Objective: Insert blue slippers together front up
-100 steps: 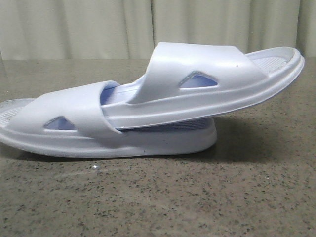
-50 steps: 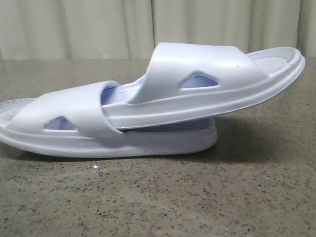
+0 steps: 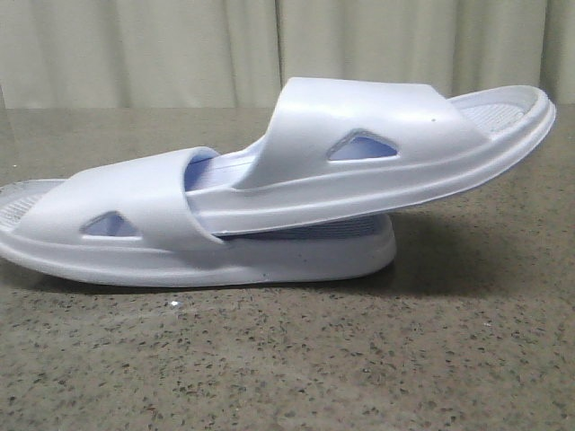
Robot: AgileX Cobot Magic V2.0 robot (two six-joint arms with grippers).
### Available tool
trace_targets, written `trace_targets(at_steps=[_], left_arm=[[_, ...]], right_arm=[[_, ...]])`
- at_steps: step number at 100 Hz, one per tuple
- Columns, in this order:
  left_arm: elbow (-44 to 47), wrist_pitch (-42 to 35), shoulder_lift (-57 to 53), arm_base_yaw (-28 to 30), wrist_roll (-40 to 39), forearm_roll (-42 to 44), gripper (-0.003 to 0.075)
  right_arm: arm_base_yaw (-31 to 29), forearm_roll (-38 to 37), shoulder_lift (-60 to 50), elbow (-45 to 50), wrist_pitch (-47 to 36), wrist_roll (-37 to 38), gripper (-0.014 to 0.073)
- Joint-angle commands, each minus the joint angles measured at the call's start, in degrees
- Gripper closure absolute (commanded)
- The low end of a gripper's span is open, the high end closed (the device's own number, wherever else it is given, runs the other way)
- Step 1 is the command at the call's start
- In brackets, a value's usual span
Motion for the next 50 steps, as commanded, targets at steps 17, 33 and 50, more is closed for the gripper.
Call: trace_targets(at_steps=[17,33,50], left_arm=[[0.59,-4.17,-2.57,0.24,-0.85,0.11,0.0704],[0.59,-4.09,-2.84,1.21,-0.85,0.11,0.0704],[0.59,-4.09,-2.84,1.21,-0.85,0.11,0.0704]], right_arm=[[-0.15,0.29,0.52,-1.4,-2.88,-0.97,0.0701],[-0.15,0.29,0.52,-1.4,-2.88,-0.97,0.0701],[-0.15,0.29,0.52,-1.4,-2.88,-0.97,0.0701]])
